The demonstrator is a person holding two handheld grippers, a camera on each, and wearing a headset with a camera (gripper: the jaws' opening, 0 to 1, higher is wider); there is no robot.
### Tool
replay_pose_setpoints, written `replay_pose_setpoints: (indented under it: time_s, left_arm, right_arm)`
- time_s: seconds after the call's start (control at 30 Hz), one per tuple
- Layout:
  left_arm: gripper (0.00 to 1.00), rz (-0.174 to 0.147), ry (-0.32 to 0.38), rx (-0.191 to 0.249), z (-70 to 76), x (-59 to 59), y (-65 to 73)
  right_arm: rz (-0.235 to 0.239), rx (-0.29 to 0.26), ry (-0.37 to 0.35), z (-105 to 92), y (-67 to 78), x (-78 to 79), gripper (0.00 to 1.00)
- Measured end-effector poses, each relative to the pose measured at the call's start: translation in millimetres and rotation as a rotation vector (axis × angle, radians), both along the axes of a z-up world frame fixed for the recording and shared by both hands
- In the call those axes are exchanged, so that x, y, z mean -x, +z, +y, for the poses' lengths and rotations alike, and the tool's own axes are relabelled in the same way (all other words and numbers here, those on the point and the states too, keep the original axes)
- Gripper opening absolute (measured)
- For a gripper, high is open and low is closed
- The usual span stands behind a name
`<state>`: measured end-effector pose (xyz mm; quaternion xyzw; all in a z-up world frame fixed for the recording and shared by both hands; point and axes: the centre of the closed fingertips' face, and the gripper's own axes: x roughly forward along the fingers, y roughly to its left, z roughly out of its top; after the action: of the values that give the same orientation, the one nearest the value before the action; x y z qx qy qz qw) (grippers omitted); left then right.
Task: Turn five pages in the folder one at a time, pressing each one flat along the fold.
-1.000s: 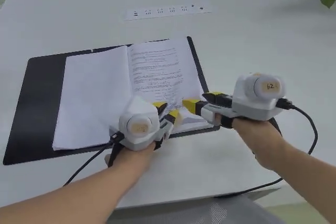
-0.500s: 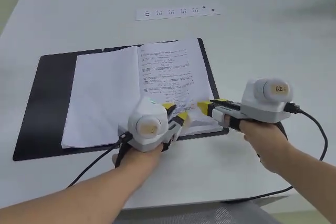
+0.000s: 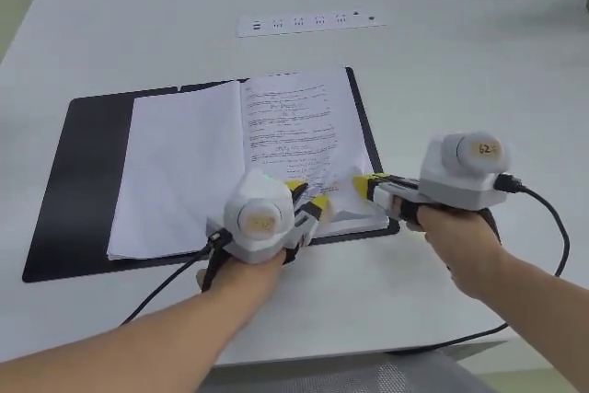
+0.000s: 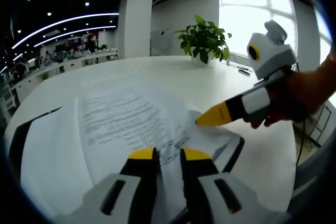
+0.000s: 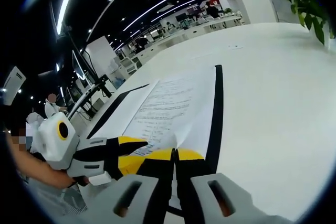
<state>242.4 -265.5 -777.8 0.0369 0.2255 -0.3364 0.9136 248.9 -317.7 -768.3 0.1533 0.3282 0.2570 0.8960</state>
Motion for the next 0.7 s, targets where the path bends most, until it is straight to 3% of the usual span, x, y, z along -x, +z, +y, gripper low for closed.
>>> replay_pose_setpoints:
  time_s: [0.1,0.2,0.43,0.5,0.7]
  left_arm:
    - [0.19,0.012,-0.003,0.012,-1.1,1.1,1.5]
    - [0.23,0.034,-0.004,0.032,-1.5,3.3,2.6]
    - [0.28,0.061,-0.008,0.019,8.6,11.5,7.6]
    - [0.3,0.059,-0.012,0.012,15.3,15.1,13.1]
    - [0.31,0.035,0.003,0.042,32.4,18.3,34.2]
  right_arm:
    - [0.003,0.004,-0.008,-2.3,1.5,0.5,0.0]
    - [0.03,-0.027,-0.032,-6.8,2.7,2.2,0.0]
    - [0.061,-0.084,-0.056,-4.4,15.8,10.9,0.0]
    - [0.071,-0.121,-0.061,-1.4,25.0,12.5,0.0]
    - [0.067,-0.157,-0.059,2.1,44.7,15.2,0.0]
